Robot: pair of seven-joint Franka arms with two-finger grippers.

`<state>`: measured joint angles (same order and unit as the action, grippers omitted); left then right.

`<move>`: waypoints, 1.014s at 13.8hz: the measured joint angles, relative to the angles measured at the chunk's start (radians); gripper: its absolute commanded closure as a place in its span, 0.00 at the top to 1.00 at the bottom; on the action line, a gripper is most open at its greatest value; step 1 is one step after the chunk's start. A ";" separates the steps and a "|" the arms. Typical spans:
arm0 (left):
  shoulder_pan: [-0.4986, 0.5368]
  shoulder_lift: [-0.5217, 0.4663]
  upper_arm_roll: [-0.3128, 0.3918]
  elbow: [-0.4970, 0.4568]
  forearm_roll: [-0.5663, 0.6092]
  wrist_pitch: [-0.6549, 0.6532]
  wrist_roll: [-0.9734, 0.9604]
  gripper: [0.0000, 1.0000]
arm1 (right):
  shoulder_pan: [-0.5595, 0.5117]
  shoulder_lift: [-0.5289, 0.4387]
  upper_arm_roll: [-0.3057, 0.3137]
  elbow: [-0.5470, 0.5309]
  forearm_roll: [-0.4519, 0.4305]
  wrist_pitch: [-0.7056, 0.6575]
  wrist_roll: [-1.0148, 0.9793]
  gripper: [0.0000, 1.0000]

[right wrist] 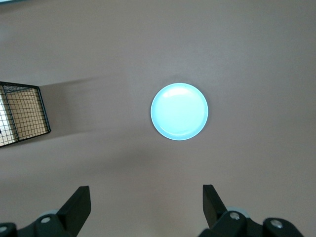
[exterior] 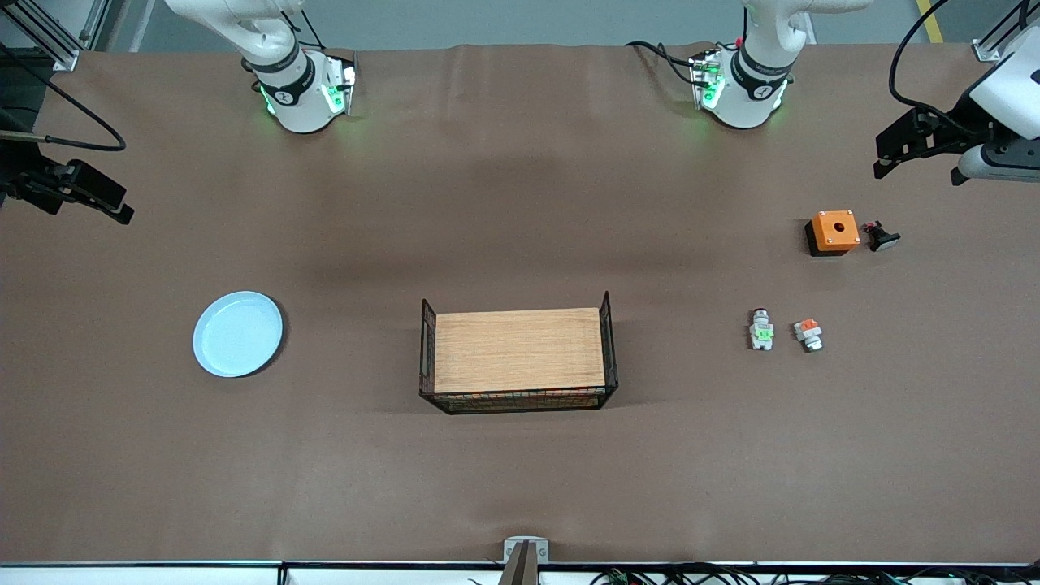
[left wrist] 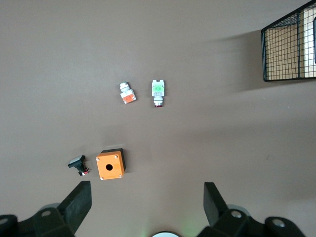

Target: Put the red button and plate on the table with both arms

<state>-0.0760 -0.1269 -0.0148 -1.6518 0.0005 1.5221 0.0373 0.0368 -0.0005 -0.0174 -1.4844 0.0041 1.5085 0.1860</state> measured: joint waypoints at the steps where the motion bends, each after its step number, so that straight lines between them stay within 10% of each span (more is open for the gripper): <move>1: 0.000 -0.002 0.000 0.000 0.000 0.002 0.000 1.00 | 0.000 -0.002 0.000 0.000 0.000 0.002 0.000 1.00; 14: 0.000 -0.013 0.000 -0.002 0.001 0.003 0.004 1.00 | 0.001 -0.003 0.002 0.002 0.000 0.022 -0.001 1.00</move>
<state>-0.0763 -0.1400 -0.0151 -1.6537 0.0011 1.5249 0.0416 0.0374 -0.0031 -0.0159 -1.4829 0.0041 1.5308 0.1849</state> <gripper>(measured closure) 0.000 0.000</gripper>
